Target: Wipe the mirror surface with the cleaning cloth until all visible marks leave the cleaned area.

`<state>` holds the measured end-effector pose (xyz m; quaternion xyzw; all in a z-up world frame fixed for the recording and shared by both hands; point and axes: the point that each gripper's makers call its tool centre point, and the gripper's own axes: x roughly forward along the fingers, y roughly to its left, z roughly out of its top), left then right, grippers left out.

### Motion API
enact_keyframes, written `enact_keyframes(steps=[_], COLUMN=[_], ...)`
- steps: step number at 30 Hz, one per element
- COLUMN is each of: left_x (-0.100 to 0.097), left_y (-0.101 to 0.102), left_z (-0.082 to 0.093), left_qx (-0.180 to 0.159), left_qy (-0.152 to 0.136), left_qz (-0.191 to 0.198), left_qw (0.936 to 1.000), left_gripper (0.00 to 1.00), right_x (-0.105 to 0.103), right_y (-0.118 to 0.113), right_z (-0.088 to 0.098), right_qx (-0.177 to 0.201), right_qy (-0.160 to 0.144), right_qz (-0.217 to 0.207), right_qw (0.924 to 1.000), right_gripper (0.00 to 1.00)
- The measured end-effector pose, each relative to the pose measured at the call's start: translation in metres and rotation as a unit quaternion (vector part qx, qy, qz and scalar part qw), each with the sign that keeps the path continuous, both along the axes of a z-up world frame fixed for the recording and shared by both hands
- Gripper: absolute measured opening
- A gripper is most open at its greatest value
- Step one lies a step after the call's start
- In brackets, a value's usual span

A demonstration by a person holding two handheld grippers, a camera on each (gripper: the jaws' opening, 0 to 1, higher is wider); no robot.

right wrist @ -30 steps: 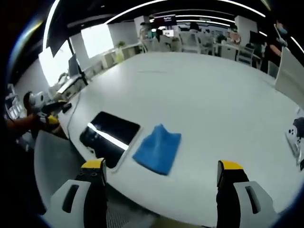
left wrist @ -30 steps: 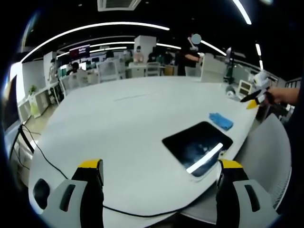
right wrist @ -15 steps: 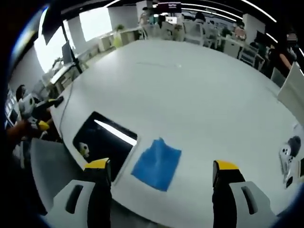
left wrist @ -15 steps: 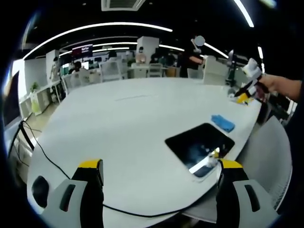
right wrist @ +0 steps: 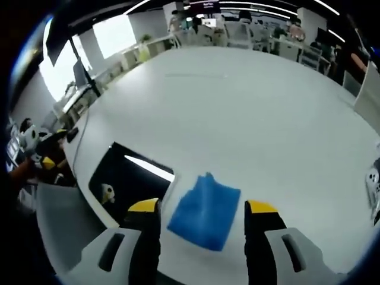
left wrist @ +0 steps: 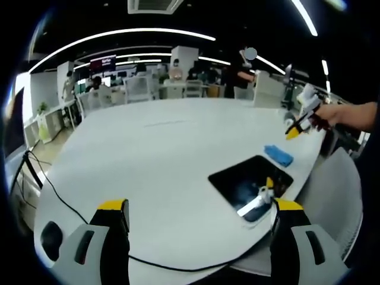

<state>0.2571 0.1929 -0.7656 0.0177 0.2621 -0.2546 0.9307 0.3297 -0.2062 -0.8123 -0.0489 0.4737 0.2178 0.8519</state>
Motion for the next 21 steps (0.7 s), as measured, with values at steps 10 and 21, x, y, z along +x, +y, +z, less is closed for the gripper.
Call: enact_keyframes(steps=[10,21], left_x=[-0.006,-0.012], left_y=[-0.005,-0.006], left_z=[0.001,-0.001], left_qx=[0.002,0.005], left_qy=[0.003,0.01], left_qz=[-0.001,0.0], left_qw=[1.0,0.9999], left_gripper=[1.0,1.0], right_x=[0.006,0.008], right_y=[0.0,-0.004], right_z=[-0.044,-0.062], right_qx=[0.006,-0.032], right_qy=[0.009,0.002], right_qz=[-0.012,-0.025], right_qw=[0.9999,0.9992], right_gripper=[0.26,0.13])
